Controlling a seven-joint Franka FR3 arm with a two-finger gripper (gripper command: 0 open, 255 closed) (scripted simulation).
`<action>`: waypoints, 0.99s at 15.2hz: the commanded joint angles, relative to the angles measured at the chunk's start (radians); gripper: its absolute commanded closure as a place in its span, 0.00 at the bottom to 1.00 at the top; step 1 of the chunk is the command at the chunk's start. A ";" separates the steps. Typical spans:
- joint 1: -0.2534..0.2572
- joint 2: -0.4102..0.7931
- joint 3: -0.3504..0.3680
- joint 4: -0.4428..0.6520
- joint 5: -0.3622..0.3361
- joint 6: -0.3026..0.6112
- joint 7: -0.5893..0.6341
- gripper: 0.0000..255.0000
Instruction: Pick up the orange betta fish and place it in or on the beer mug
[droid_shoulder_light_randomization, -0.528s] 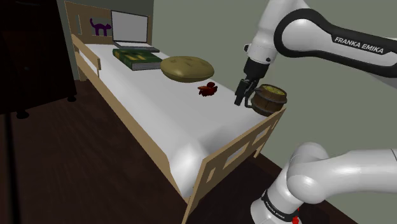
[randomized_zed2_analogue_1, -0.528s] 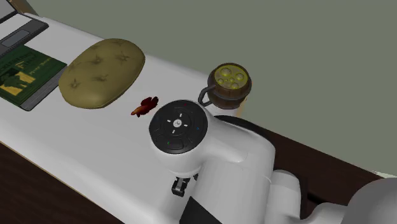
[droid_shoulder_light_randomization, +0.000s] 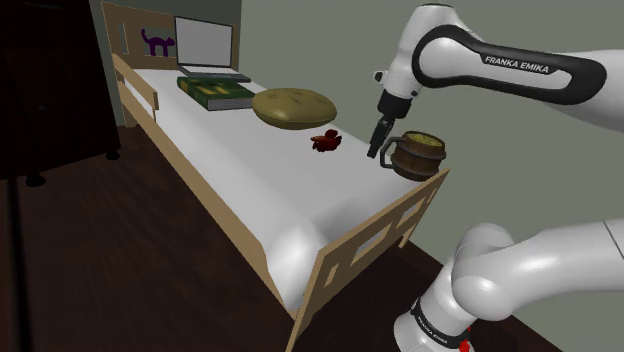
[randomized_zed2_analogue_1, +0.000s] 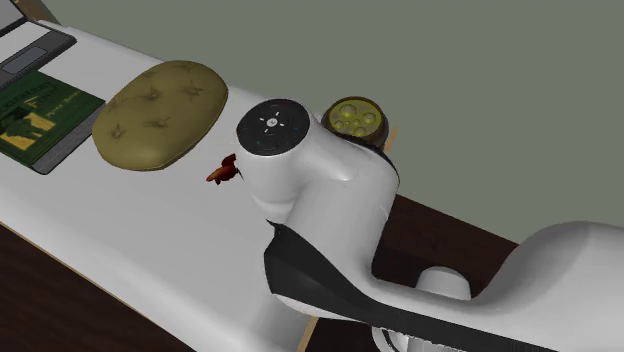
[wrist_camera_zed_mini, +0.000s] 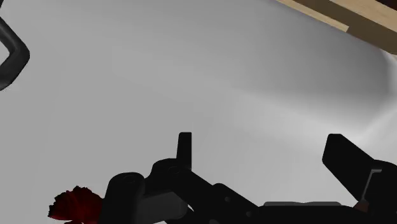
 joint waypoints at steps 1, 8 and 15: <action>0.014 0.057 -0.050 0.029 -0.017 0.036 -0.099 0.00; 0.075 0.297 -0.214 0.186 -0.009 0.139 -0.441 0.00; 0.122 0.595 -0.339 0.426 0.116 0.182 -0.804 0.00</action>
